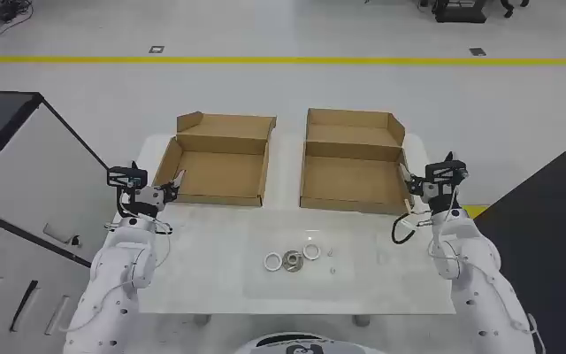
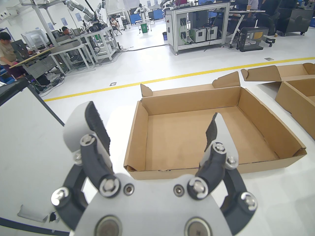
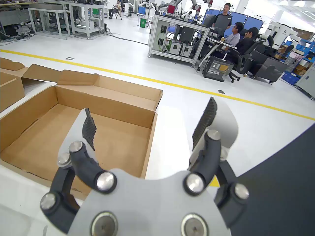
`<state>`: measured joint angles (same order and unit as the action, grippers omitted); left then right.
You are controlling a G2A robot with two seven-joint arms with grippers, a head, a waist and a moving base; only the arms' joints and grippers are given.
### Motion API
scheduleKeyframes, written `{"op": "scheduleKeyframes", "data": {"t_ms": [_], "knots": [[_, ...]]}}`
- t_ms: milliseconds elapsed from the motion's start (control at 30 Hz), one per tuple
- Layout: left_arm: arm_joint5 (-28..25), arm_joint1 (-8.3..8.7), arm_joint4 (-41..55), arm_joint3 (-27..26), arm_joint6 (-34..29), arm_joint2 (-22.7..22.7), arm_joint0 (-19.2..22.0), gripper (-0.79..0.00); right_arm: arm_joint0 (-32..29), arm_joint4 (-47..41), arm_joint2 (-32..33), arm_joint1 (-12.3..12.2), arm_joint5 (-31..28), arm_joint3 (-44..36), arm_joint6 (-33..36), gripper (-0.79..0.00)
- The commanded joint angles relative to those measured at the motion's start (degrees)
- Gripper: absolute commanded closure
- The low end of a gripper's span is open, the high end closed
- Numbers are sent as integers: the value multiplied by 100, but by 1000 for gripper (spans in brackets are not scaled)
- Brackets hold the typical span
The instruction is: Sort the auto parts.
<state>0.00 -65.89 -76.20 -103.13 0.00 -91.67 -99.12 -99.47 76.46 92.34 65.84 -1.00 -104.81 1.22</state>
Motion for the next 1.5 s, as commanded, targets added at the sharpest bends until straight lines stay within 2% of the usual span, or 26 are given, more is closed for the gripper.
{"op": "scheduleKeyframes", "data": {"t_ms": [0, 267, 433, 533, 800, 1067, 1167, 1300, 1467], "knots": [[0, 0, 0, 0, 0, 0, 0, -785, -52, -34, 88, -13, -152, -182, 222, -785], [0, 0, 0, 0, 0, 0, 0, -785, -265, -578, 794, -113, -1313, -1291, 1696, -785], [0, 0, 0, 0, 0, 0, 0, -785, -182, -979, 1200, -209, -2323, -1870, 2850, -785], [0, 0, 0, 0, 0, 0, 0, -785, -98, -1087, 1322, -268, -2891, -2092, 3361, -785], [0, 0, 0, 0, 0, 0, 0, -785, 276, -1741, 1257, -388, -3690, -2439, 4465, -785], [0, 0, 0, 0, 0, 0, 0, -785, 992, -2918, 904, -557, -3970, -2781, 6124, -785], [0, 0, 0, 0, 0, 0, 0, -785, 1222, -3139, 626, -676, -3716, -2911, 6492, -785], [0, 0, 0, 0, 0, 0, 0, -785, 1441, -3185, 131, -960, -3417, -2983, 6792, -785], [0, 0, 0, 0, 0, 0, 0, -785, 1802, -3189, -608, -1488, -3110, -2983, 7099, -785]]}}
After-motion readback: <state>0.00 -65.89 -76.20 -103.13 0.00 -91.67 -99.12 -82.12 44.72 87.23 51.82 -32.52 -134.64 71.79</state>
